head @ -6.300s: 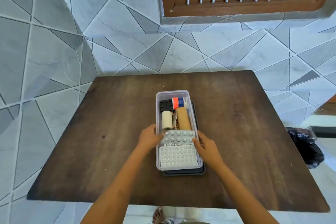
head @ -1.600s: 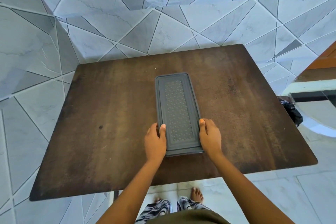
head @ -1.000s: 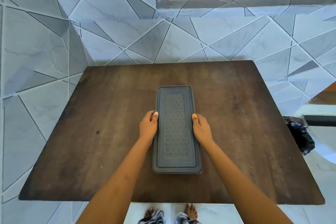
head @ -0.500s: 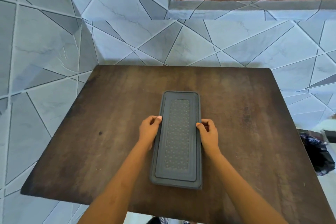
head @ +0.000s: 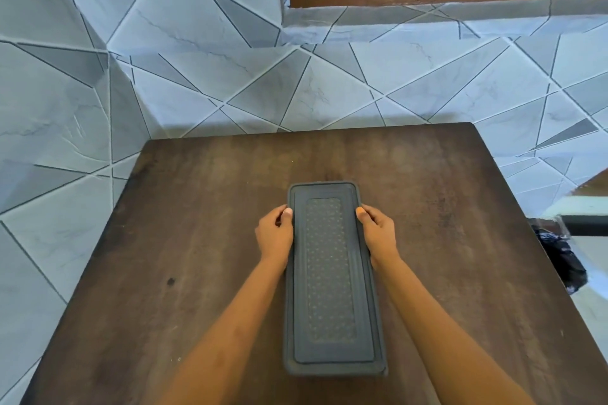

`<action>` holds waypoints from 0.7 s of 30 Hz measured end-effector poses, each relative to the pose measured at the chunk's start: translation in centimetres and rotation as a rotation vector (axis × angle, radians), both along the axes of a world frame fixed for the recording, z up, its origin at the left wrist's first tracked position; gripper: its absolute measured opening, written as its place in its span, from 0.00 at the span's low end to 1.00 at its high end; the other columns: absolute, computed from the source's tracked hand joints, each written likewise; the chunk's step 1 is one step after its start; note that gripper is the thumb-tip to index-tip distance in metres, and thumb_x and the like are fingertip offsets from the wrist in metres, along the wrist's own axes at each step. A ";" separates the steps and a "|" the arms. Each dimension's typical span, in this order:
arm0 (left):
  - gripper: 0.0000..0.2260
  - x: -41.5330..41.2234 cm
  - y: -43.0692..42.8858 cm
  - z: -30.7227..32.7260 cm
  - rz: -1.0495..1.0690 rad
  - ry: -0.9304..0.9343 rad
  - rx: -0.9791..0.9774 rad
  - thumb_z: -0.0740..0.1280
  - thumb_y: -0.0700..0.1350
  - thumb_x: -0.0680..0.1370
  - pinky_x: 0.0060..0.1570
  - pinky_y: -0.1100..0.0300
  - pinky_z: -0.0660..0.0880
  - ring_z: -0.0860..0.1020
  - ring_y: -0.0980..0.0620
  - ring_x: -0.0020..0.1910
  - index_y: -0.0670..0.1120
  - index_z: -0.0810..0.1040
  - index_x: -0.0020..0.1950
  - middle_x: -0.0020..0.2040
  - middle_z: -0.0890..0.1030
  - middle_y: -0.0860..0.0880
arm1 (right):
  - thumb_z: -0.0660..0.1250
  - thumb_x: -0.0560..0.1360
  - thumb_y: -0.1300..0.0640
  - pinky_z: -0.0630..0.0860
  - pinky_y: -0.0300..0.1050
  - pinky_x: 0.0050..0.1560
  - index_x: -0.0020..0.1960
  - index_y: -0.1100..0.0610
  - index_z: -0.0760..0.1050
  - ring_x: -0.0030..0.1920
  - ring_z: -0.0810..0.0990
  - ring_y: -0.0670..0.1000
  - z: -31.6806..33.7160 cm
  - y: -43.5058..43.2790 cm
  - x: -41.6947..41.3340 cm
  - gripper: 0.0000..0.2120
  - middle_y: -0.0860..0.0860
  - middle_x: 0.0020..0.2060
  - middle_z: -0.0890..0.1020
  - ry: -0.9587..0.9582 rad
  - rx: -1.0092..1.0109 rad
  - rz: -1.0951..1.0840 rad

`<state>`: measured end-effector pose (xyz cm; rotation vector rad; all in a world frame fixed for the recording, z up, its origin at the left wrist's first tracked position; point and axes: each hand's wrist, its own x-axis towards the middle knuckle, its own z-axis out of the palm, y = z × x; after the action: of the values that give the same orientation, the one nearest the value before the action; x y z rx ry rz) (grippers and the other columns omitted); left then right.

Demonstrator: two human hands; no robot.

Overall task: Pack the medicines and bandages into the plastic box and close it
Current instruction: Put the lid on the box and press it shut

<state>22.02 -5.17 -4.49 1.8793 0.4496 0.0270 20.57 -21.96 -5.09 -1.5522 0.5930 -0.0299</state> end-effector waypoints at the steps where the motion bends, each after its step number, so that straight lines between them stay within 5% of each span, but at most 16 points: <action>1: 0.12 0.3 0.2 -0.2 0.009 0.028 -0.036 0.62 0.41 0.79 0.54 0.61 0.70 0.75 0.53 0.51 0.39 0.79 0.59 0.50 0.78 0.50 | 0.62 0.78 0.61 0.73 0.47 0.56 0.60 0.66 0.75 0.54 0.77 0.53 0.0 -0.1 0.0 0.14 0.60 0.56 0.80 -0.013 -0.016 0.000; 4: 0.08 1.5 0.9 -0.5 0.012 0.165 -0.185 0.64 0.41 0.78 0.49 0.58 0.70 0.74 0.51 0.49 0.42 0.79 0.54 0.50 0.79 0.46 | 0.62 0.77 0.61 0.75 0.54 0.55 0.53 0.62 0.78 0.51 0.78 0.57 -0.3 -0.1 0.5 0.09 0.62 0.50 0.81 0.002 -0.028 0.021; 6: 0.07 2.7 1.0 0.0 -0.022 0.204 -0.208 0.63 0.42 0.78 0.49 0.57 0.69 0.73 0.50 0.50 0.44 0.77 0.54 0.52 0.78 0.45 | 0.60 0.78 0.59 0.73 0.51 0.56 0.57 0.59 0.75 0.56 0.76 0.56 0.5 0.0 1.5 0.10 0.59 0.55 0.79 0.039 0.011 0.055; 10: 0.16 6.1 0.3 2.0 -0.104 0.276 -0.336 0.59 0.50 0.80 0.67 0.52 0.65 0.69 0.46 0.68 0.44 0.73 0.65 0.69 0.72 0.45 | 0.56 0.80 0.51 0.64 0.47 0.67 0.69 0.63 0.65 0.69 0.66 0.56 2.2 0.3 4.8 0.22 0.58 0.70 0.68 0.106 0.100 0.079; 12: 0.20 6.8 -0.2 1.7 -0.121 0.363 -0.369 0.57 0.52 0.81 0.70 0.50 0.62 0.65 0.44 0.71 0.43 0.71 0.67 0.72 0.68 0.43 | 0.57 0.80 0.51 0.66 0.54 0.66 0.65 0.70 0.67 0.66 0.70 0.61 2.1 0.4 5.7 0.24 0.66 0.67 0.69 0.143 0.111 0.029; 13: 0.21 6.8 -0.4 1.5 -0.114 0.390 -0.382 0.57 0.53 0.81 0.70 0.50 0.61 0.65 0.44 0.72 0.41 0.70 0.68 0.72 0.68 0.43 | 0.58 0.79 0.51 0.71 0.55 0.57 0.58 0.72 0.72 0.56 0.75 0.61 1.9 0.5 5.9 0.23 0.71 0.59 0.73 0.147 0.103 0.007; 14: 0.19 6.8 -0.5 1.0 -0.108 0.394 -0.388 0.57 0.53 0.81 0.68 0.52 0.63 0.67 0.45 0.70 0.41 0.72 0.65 0.69 0.71 0.44 | 0.60 0.79 0.51 0.72 0.51 0.44 0.44 0.71 0.75 0.42 0.75 0.59 1.5 0.7 6.0 0.21 0.72 0.44 0.76 0.140 0.099 -0.022; 16: 0.13 6.6 -0.8 0.1 -0.102 0.363 -0.398 0.58 0.53 0.80 0.57 0.57 0.68 0.74 0.48 0.58 0.45 0.77 0.48 0.54 0.78 0.49 | 0.62 0.78 0.52 0.60 0.42 0.31 0.26 0.58 0.61 0.28 0.61 0.50 0.6 0.8 6.3 0.25 0.57 0.24 0.63 0.114 0.088 -0.074; 18: 0.15 6.9 -0.8 -0.6 -0.071 0.324 -0.397 0.60 0.52 0.80 0.46 0.60 0.69 0.74 0.53 0.43 0.47 0.73 0.37 0.40 0.76 0.51 | 0.62 0.78 0.53 0.59 0.41 0.32 0.26 0.54 0.57 0.26 0.59 0.48 0.2 0.9 6.8 0.25 0.51 0.24 0.60 0.137 0.030 -0.085; 21: 0.17 7.7 -0.6 -1.3 -0.048 0.275 -0.353 0.62 0.52 0.79 0.36 0.61 0.64 0.68 0.51 0.36 0.46 0.68 0.33 0.35 0.70 0.47 | 0.61 0.78 0.53 0.61 0.41 0.32 0.28 0.55 0.61 0.27 0.61 0.48 0.3 1.0 7.2 0.21 0.51 0.25 0.63 0.161 -0.035 -0.082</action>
<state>29.70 -5.81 -5.83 1.5484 0.5575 -0.3268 27.81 -21.01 -4.78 -1.5729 0.7863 0.0228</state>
